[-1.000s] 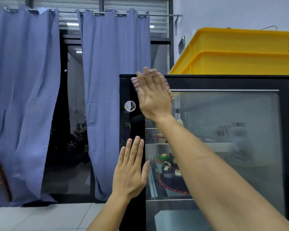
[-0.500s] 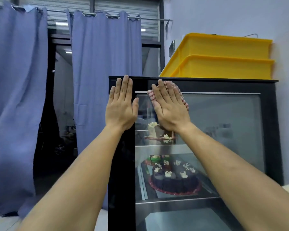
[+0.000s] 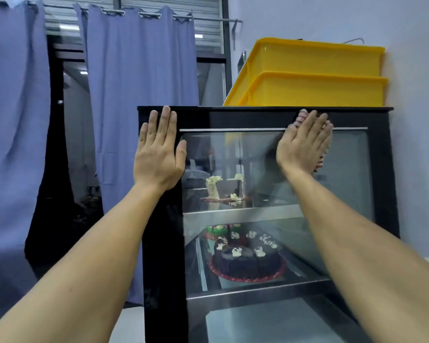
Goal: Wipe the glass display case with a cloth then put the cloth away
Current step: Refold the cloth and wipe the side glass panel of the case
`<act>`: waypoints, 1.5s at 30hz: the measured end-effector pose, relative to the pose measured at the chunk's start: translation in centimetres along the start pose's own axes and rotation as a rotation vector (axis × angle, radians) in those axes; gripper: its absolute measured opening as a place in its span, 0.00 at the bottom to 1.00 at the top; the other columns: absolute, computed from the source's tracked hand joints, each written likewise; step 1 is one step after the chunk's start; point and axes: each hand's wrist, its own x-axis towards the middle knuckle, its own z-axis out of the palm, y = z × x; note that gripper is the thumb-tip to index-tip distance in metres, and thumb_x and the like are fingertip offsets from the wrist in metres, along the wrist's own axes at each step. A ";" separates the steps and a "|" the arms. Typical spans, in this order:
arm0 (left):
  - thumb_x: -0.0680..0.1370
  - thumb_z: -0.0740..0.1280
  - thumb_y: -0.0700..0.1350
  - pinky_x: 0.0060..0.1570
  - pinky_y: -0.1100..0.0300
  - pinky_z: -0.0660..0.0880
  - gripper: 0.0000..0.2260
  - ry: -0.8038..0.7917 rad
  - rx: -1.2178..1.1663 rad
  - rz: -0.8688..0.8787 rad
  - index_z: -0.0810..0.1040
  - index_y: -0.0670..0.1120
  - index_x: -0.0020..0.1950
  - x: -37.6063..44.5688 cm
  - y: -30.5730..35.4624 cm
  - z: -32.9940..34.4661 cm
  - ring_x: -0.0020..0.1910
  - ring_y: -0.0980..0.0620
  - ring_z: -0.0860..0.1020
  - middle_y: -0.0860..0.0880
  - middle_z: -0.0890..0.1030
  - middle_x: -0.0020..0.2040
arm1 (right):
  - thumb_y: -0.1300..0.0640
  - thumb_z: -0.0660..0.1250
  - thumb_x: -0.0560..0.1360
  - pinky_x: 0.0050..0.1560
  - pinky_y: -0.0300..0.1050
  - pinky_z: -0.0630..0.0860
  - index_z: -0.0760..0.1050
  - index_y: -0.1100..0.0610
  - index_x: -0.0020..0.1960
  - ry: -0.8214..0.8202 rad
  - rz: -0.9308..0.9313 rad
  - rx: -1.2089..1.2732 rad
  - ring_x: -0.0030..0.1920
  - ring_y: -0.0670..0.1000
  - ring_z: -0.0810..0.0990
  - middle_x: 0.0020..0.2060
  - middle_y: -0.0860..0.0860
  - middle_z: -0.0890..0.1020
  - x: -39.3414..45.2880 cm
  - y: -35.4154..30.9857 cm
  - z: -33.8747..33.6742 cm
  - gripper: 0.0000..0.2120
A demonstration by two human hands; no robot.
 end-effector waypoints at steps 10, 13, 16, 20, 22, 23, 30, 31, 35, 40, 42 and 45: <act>0.85 0.49 0.56 0.82 0.54 0.38 0.30 0.014 0.007 0.010 0.51 0.47 0.86 0.1 -0.4 0.2 0.85 0.50 0.44 0.50 0.48 0.86 | 0.48 0.51 0.86 0.83 0.57 0.47 0.55 0.57 0.85 -0.036 -0.807 -0.133 0.84 0.59 0.52 0.84 0.58 0.55 -0.4 -1.7 1.8 0.30; 0.85 0.50 0.55 0.82 0.53 0.38 0.30 0.023 0.011 -0.002 0.52 0.47 0.86 0.0 -0.1 0.3 0.85 0.48 0.45 0.50 0.49 0.86 | 0.44 0.43 0.84 0.83 0.55 0.41 0.46 0.55 0.85 -0.022 -0.358 -0.121 0.85 0.56 0.43 0.85 0.55 0.46 3.3 4.3 -0.6 0.32; 0.85 0.51 0.55 0.83 0.51 0.40 0.29 0.028 0.014 0.001 0.53 0.48 0.86 0.0 -0.1 0.3 0.85 0.47 0.46 0.49 0.49 0.86 | 0.43 0.38 0.82 0.83 0.55 0.36 0.40 0.56 0.85 -0.065 0.025 -0.047 0.84 0.57 0.38 0.85 0.55 0.40 4.9 7.0 -2.6 0.35; 0.85 0.50 0.54 0.82 0.51 0.39 0.28 0.035 0.016 0.028 0.55 0.51 0.86 0.0 0.0 0.5 0.85 0.45 0.46 0.50 0.51 0.86 | 0.45 0.43 0.84 0.83 0.57 0.39 0.45 0.60 0.85 0.021 -0.179 -0.067 0.84 0.60 0.43 0.84 0.59 0.45 0.8 2.1 -0.7 0.34; 0.86 0.49 0.54 0.82 0.51 0.38 0.27 0.038 0.011 0.039 0.55 0.51 0.85 -0.1 -0.3 0.6 0.85 0.45 0.46 0.51 0.52 0.86 | 0.47 0.50 0.85 0.83 0.58 0.42 0.51 0.60 0.85 -0.009 -0.616 -0.120 0.84 0.60 0.48 0.84 0.60 0.50 -2.8 -1.0 1.0 0.32; 0.85 0.49 0.54 0.82 0.51 0.39 0.27 0.039 0.006 0.043 0.56 0.51 0.85 0.0 -0.4 0.6 0.85 0.45 0.46 0.51 0.53 0.85 | 0.47 0.53 0.84 0.84 0.58 0.43 0.54 0.59 0.85 -0.049 -0.795 -0.142 0.84 0.59 0.50 0.84 0.59 0.53 -3.9 -2.0 1.6 0.32; 0.85 0.51 0.54 0.83 0.50 0.40 0.28 0.051 -0.002 0.034 0.56 0.50 0.85 -0.1 -0.4 0.5 0.85 0.46 0.48 0.51 0.53 0.85 | 0.44 0.46 0.85 0.83 0.58 0.47 0.51 0.58 0.85 -0.028 -0.598 -0.170 0.84 0.58 0.49 0.84 0.58 0.51 4.0 4.6 -0.2 0.33; 0.85 0.51 0.54 0.83 0.50 0.40 0.28 0.053 -0.003 0.032 0.56 0.50 0.85 -0.1 -0.3 0.5 0.85 0.46 0.48 0.51 0.53 0.85 | 0.42 0.43 0.84 0.83 0.57 0.44 0.47 0.58 0.85 -0.018 -0.438 -0.155 0.84 0.57 0.46 0.85 0.58 0.48 5.2 6.4 -0.9 0.34; 0.84 0.51 0.55 0.83 0.49 0.40 0.29 0.067 0.000 0.029 0.56 0.50 0.85 -0.1 -0.2 0.6 0.85 0.45 0.48 0.51 0.53 0.85 | 0.45 0.41 0.86 0.83 0.54 0.36 0.39 0.57 0.85 -0.063 0.114 -0.036 0.84 0.55 0.37 0.84 0.55 0.39 8.1 9.8 -3.8 0.32; 0.84 0.52 0.55 0.83 0.47 0.42 0.29 0.086 -0.005 0.033 0.57 0.50 0.85 -0.1 -0.2 0.9 0.85 0.44 0.48 0.50 0.54 0.85 | 0.46 0.44 0.86 0.83 0.57 0.39 0.45 0.61 0.85 -0.001 -0.350 -0.063 0.84 0.59 0.45 0.84 0.56 0.44 3.0 3.6 -0.6 0.32; 0.84 0.52 0.55 0.83 0.47 0.42 0.29 0.085 -0.007 0.044 0.57 0.49 0.85 -0.2 -0.3 0.8 0.85 0.44 0.49 0.49 0.55 0.85 | 0.47 0.48 0.85 0.83 0.55 0.42 0.52 0.58 0.85 -0.063 -0.721 -0.120 0.84 0.58 0.49 0.84 0.52 0.49 1.8 2.8 0.4 0.30; 0.84 0.52 0.55 0.83 0.49 0.41 0.29 0.078 -0.010 0.045 0.57 0.49 0.85 -0.2 -0.3 0.6 0.85 0.44 0.48 0.50 0.54 0.85 | 0.47 0.49 0.85 0.83 0.54 0.44 0.55 0.53 0.84 -0.060 -0.779 -0.113 0.84 0.58 0.50 0.84 0.54 0.54 5.3 4.9 -0.7 0.28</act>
